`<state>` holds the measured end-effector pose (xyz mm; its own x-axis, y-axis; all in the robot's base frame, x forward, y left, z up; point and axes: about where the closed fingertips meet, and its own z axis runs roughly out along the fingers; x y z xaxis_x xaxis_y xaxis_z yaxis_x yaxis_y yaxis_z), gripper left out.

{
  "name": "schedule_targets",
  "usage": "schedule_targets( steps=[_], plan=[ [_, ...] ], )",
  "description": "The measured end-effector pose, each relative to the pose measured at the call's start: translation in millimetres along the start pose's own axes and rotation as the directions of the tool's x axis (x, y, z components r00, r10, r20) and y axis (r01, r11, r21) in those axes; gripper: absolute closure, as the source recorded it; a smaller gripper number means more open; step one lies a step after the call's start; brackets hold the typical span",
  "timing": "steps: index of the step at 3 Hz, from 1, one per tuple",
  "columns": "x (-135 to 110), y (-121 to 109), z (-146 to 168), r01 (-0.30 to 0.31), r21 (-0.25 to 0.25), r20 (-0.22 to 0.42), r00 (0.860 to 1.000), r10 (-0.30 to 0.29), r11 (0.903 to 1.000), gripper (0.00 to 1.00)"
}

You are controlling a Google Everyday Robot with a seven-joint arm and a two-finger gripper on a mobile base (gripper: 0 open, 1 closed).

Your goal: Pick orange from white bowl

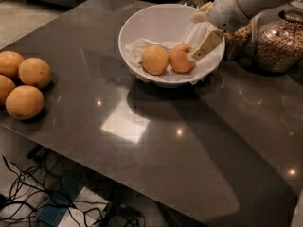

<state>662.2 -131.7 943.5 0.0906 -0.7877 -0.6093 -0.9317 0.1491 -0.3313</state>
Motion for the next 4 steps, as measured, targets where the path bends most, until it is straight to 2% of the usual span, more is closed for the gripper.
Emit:
schedule_targets(
  steps=[2,4],
  plan=[
    [22.3,5.2,25.0,-0.026,-0.068,-0.049,0.999,0.022,0.9973,0.24],
    [20.1,13.4,49.4,0.001,-0.13,-0.107,0.994,-0.015,0.9915,0.24]
  ],
)
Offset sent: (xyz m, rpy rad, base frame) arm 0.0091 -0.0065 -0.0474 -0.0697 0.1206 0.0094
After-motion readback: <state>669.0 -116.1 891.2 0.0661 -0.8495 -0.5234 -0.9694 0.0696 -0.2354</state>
